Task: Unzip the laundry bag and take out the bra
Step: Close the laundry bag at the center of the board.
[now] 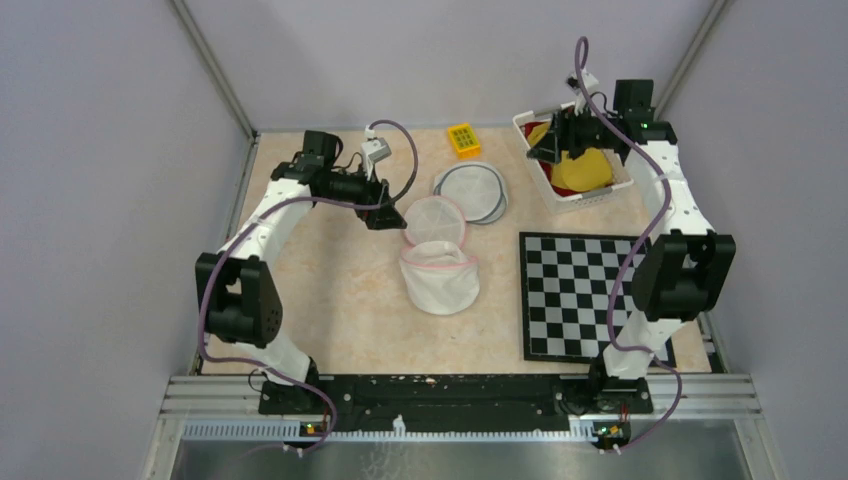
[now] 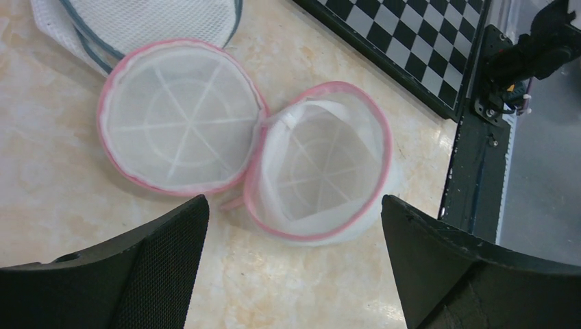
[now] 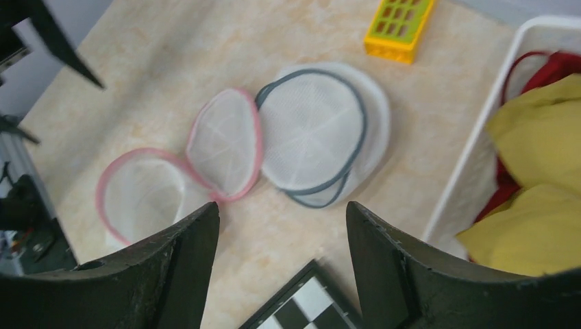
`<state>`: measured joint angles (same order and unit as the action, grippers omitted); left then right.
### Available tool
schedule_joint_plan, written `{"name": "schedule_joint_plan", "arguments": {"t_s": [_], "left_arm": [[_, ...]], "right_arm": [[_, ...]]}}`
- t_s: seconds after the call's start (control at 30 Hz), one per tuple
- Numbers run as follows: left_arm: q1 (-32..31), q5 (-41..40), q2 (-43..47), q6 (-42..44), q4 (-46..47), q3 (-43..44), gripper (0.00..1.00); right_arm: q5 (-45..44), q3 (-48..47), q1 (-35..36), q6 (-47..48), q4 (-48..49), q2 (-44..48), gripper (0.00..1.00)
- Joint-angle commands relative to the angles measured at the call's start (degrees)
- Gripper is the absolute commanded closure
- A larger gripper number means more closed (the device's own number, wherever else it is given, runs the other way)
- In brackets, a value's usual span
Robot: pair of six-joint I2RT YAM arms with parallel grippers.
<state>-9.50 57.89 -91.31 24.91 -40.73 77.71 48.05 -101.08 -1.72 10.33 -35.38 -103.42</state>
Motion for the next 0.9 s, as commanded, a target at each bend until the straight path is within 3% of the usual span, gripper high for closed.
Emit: {"name": "schedule_joint_plan", "arguments": {"t_s": [0.0,0.23,0.43,0.73,0.87], "left_arm": [[-0.1,0.9,-7.9,-1.5,4.3,7.0,0.01],[-0.1,0.3,-22.0,-0.3,3.8,17.9,0.01],[-0.9,-0.5,-29.0,0.1,5.3,20.4,0.05],[-2.0,-2.6,-36.3,-2.3,11.6,24.4,0.1],[-2.5,-3.4,-40.4,-0.5,10.7,28.5,0.04]], "right_arm": [[3.7,9.1,0.2,-2.1,-1.5,8.0,0.33],[1.5,24.3,0.0,0.3,-1.7,17.2,0.33],[3.4,32.6,-1.7,-2.9,1.5,21.5,0.33],[9.1,34.2,-6.9,-8.8,4.3,21.6,0.33],[9.0,34.9,-7.2,-8.3,3.6,22.5,0.33]]}}
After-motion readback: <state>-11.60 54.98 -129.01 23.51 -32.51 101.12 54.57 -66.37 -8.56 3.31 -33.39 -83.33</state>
